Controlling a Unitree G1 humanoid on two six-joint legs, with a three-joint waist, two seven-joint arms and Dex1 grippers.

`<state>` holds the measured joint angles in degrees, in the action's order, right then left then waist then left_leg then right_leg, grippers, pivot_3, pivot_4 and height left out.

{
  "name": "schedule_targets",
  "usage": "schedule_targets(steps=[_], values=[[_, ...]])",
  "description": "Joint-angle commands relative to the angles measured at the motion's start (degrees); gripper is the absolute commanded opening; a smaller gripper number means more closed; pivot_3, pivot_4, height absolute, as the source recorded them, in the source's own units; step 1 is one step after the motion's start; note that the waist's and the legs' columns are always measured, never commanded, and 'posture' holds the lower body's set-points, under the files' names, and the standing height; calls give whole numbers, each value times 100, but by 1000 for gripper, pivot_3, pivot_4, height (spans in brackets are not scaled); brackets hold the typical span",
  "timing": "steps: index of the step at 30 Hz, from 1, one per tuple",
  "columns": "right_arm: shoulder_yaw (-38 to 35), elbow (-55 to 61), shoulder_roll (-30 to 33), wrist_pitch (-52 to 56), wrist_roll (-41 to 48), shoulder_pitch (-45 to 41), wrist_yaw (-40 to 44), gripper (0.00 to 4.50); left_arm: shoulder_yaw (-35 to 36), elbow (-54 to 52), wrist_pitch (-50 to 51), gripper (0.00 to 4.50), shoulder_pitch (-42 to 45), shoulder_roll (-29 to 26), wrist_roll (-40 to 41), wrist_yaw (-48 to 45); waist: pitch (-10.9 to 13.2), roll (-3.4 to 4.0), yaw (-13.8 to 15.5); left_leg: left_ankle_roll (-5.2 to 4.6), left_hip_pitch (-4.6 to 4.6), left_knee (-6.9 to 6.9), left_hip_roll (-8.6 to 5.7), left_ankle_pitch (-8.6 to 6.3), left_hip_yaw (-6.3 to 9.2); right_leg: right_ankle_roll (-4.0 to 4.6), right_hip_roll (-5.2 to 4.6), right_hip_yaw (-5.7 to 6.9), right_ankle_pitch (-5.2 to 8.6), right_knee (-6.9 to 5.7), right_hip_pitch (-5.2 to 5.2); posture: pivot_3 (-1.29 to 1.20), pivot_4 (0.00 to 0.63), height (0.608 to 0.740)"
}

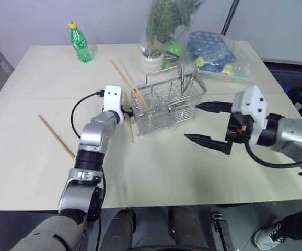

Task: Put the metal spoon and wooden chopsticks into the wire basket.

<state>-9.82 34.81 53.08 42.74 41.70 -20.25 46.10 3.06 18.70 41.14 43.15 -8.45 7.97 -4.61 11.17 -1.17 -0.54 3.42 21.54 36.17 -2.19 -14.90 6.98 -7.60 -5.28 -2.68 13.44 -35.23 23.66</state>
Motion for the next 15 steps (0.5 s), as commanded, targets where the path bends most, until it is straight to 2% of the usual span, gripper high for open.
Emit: schedule_targets(steps=[1, 8, 15], values=[[-173, 51, 98, -66, -17, -63, 19, 4455, 4, 125, 13, 4500, 275, 61, -46, 37, 0, 0, 3, 0, 0, 1, 0, 0, 0, -1, 0, 0, 0, 0, -1, 0, 150, 740], [-193, -2, 67, -42, -3, -147, -48, 4455, 189, 273, 717, 4500, 512, 132, -151, 618, 1, -1, 3, 0, 2, 2, -3, 0, 0, -4, -2, 0, -2, 1, -1, 0, 150, 740], [-161, -14, 21, -37, 17, -193, -122, 4455, 552, 165, 1043, 4500, 509, 245, 7, 796, 1, -1, -12, 0, -2, 2, -2, 0, 0, -4, -2, 0, -2, -1, -2, 0, 150, 740]])
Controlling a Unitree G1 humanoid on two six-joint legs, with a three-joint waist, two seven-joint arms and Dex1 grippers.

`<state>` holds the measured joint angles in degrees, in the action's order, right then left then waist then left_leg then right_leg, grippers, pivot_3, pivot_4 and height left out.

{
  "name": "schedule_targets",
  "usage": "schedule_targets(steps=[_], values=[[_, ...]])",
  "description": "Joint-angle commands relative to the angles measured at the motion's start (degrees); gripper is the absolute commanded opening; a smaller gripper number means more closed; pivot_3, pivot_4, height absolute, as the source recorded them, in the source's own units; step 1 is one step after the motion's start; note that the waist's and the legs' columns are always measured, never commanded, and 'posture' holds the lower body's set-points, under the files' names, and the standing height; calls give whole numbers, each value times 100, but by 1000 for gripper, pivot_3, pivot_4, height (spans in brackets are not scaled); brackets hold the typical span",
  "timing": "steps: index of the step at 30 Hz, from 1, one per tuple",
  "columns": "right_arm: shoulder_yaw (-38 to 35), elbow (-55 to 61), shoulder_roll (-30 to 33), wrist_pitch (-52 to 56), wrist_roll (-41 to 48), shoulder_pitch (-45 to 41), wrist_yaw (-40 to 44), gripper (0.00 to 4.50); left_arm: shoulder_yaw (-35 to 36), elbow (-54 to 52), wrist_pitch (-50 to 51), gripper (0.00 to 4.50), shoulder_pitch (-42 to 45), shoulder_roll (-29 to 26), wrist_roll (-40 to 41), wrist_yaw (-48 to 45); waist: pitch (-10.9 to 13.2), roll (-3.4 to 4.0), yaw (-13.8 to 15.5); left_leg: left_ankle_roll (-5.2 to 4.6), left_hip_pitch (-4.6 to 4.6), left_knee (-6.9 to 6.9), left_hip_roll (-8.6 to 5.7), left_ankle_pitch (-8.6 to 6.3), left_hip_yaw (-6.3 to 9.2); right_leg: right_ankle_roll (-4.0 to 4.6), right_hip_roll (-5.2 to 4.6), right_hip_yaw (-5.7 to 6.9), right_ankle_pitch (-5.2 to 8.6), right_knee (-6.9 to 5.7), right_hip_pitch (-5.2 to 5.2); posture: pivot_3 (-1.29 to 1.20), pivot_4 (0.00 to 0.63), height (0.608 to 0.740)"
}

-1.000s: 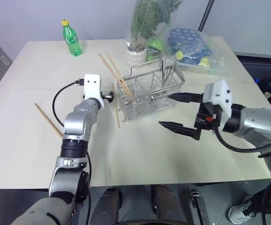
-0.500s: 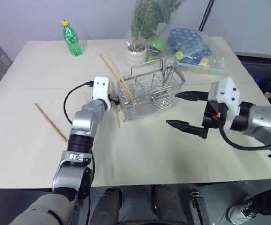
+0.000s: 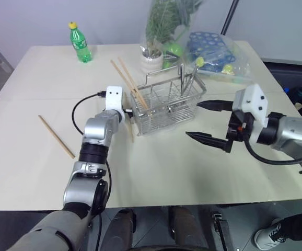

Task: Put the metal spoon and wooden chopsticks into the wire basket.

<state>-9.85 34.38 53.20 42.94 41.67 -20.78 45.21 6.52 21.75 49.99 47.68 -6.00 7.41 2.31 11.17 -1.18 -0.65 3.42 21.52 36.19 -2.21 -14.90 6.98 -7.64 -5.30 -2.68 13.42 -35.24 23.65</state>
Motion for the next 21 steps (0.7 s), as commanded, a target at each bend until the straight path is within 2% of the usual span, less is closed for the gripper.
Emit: schedule_targets(steps=[1, 9, 16, 21], values=[[-148, 17, 4, -60, 16, -151, -38, 4455, 253, -155, 198, 4500, 56, 1, 77, 137, 0, 0, -3, 0, 0, 0, 0, 0, 0, 0, 0, 0, 0, 0, 0, 0, 150, 740], [-111, -9, -39, -67, 30, -186, -72, 4455, 485, -189, 356, 4500, 112, 27, 84, 402, 0, 0, -8, 0, -2, 0, 0, 0, 0, 0, 0, 0, 0, -1, 0, 0, 150, 740], [-76, -3, -78, -82, 16, -210, -106, 4455, 43, -22, 142, 4500, 201, -154, -77, 17, 0, 0, 3, 0, -2, 0, 0, 0, 0, 0, 0, 0, 0, -1, -1, 0, 150, 740], [-93, -1, -86, -95, 0, -179, -146, 4455, 9, -58, 592, 4500, 260, -222, -213, 162, 0, 0, 1, 0, -1, 1, 0, 0, 0, 0, 0, 0, 0, -1, -1, 0, 150, 740]])
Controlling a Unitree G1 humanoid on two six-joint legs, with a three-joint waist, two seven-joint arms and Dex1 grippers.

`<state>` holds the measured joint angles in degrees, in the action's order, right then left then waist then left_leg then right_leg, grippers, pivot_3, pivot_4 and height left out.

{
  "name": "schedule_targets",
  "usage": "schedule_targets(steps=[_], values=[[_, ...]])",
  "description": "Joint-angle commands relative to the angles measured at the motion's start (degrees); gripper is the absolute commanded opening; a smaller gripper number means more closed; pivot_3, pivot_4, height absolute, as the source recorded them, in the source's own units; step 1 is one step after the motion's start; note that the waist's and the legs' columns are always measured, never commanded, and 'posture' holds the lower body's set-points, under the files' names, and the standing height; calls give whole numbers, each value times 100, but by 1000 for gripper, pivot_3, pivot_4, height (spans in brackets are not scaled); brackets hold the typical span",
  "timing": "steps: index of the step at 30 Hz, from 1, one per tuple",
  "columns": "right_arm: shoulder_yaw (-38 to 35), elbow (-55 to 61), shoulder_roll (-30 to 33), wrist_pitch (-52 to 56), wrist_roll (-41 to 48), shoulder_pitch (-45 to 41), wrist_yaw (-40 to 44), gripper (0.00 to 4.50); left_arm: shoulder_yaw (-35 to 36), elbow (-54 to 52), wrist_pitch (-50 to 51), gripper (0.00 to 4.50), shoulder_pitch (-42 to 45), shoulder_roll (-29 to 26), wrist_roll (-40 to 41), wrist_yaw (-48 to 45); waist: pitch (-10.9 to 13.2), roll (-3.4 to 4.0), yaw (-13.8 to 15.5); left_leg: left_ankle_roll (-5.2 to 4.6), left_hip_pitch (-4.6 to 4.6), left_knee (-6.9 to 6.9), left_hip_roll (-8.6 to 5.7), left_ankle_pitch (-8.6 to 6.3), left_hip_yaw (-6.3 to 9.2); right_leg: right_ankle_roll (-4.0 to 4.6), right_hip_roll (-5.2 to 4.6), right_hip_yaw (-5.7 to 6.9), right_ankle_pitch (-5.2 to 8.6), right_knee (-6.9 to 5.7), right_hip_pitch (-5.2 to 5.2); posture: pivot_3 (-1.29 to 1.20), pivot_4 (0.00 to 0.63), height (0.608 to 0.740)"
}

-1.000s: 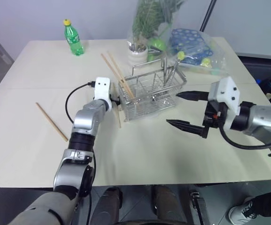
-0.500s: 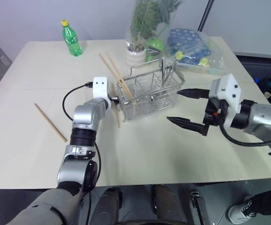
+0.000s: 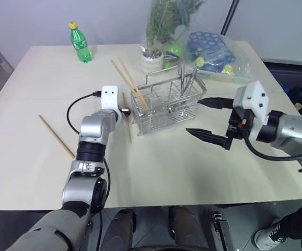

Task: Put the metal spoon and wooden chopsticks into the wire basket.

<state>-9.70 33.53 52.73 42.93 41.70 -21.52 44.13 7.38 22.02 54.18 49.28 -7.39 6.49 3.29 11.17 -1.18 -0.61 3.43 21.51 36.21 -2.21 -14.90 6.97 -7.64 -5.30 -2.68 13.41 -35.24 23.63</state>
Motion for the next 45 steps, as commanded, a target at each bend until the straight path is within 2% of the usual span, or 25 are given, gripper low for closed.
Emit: schedule_targets(steps=[1, 9, 25, 27, 29, 35, 45], values=[[-94, 82, -47, -96, -9, -111, -47, 4455, -97, -108, 217, 4500, 91, -114, -171, 94, 0, 0, -6, 0, 0, 0, 0, 0, 0, 0, 0, 0, 0, 0, 0, 0, 150, 740], [-50, 20, -88, -140, -56, -149, -43, 4455, -22, -176, 367, 4500, 74, -149, -203, 196, 0, 0, -14, 0, -2, 0, 0, 0, 0, 0, 0, 0, 0, -2, 0, 0, 150, 740], [-341, -22, 186, 92, 254, -293, 185, 4455, 552, -324, 737, 4500, -32, 358, 10, 534, -1, -1, 0, 0, -2, 0, -1, 0, 0, -1, -2, 0, -1, -1, -2, 0, 150, 740], [-337, -30, 196, 95, 257, -309, 184, 4500, 606, -377, 783, 3963, -71, 404, 0, 577, -1, 0, 1, 0, -2, 0, -1, 0, 0, -1, -2, 0, -1, -1, -2, 0, 150, 740], [-333, -40, 202, 93, 254, -322, 184, 4500, 626, -429, 806, 3150, -100, 421, -15, 598, -2, 1, 1, 0, -3, 0, -1, 0, 0, -1, -2, 0, -1, -1, -3, 0, 150, 740], [-323, -97, 202, 63, 230, -358, 207, 4500, 759, -513, 893, 21, -114, 469, -31, 679, -2, 1, -5, 0, -7, 2, -1, 0, 0, -2, -2, 0, -1, -1, -8, 0, 150, 740], [-307, -222, 226, 34, 194, -419, 312, 4500, 839, -543, 869, 21, -113, 469, -35, 731, -3, 0, -8, 1, -8, 2, -1, 0, 0, -2, -2, 0, -1, -2, -8, 0, 150, 740]])
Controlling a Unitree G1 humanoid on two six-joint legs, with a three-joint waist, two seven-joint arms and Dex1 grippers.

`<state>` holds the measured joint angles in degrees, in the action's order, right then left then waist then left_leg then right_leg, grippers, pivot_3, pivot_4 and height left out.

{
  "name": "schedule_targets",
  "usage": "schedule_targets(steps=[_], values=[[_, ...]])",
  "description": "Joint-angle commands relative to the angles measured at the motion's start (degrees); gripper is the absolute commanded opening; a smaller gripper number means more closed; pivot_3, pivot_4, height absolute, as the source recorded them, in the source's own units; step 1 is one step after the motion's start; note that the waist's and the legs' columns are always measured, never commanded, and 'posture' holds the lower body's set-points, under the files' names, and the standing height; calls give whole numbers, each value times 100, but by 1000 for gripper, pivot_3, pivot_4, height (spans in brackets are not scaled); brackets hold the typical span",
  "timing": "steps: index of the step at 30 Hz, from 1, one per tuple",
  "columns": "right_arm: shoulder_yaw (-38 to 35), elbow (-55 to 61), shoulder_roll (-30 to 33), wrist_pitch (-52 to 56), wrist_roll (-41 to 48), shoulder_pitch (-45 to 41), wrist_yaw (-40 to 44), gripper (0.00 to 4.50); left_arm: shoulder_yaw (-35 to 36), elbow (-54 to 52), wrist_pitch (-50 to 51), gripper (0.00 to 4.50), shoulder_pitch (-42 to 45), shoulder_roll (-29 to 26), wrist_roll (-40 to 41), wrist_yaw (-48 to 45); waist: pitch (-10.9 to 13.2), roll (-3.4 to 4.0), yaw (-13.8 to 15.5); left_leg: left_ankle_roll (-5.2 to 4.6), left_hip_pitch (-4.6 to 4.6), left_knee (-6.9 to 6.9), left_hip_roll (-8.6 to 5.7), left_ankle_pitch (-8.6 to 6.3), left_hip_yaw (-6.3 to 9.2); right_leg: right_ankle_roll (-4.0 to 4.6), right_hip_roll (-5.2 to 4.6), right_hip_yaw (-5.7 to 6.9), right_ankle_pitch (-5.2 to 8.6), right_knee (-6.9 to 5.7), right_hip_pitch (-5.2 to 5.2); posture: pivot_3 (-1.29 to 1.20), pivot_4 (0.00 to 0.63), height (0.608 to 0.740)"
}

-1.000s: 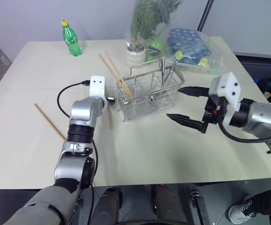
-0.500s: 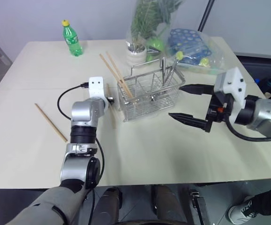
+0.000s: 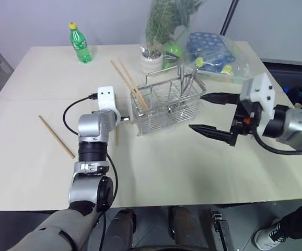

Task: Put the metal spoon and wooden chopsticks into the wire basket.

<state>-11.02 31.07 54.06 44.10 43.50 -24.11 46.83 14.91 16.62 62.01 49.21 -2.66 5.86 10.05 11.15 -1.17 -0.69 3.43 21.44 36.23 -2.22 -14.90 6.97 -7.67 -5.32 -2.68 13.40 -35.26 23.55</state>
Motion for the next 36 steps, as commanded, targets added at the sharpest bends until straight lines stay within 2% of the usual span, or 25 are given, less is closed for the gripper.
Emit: schedule_targets(steps=[1, 8, 13, 26, 36], values=[[-172, 18, 91, -85, 9, -161, 48, 4500, 93, -2, 64, 21, -103, -14, 28, 60, 0, 0, -2, 0, 0, 0, 0, 0, 0, 0, 0, 0, 0, 0, 0, 0, 150, 740], [-115, -22, 42, -109, -48, -193, 46, 4500, -132, -201, 125, 21, -286, -315, 141, -408, 0, 1, -22, 0, -2, -1, 0, 0, 0, 0, 0, 0, 0, -1, 1, 0, 150, 740], [-62, -21, -55, -166, -92, -193, 4, 4500, -453, -682, -653, 21, -540, -538, 264, -1065, 0, 1, -3, 0, -1, 0, 1, 0, -1, 0, 0, 0, 0, -3, 1, 0, 150, 740], [76, -12, -305, -312, -212, -205, -111, 4500, 92, -480, -2978, 21, 118, -618, 964, -1826, 0, -1, 12, 1, 6, 2, 0, 1, -1, 1, -2, 0, 0, 2, 2, 0, 150, 740], [69, 39, -402, -326, -258, -180, -220, 4500, 287, -121, -3866, 21, 601, -1039, 1380, -2299, 1, -1, 8, 1, 7, 2, 0, 1, 0, 0, -2, 0, -1, 1, 3, 0, 150, 740]])
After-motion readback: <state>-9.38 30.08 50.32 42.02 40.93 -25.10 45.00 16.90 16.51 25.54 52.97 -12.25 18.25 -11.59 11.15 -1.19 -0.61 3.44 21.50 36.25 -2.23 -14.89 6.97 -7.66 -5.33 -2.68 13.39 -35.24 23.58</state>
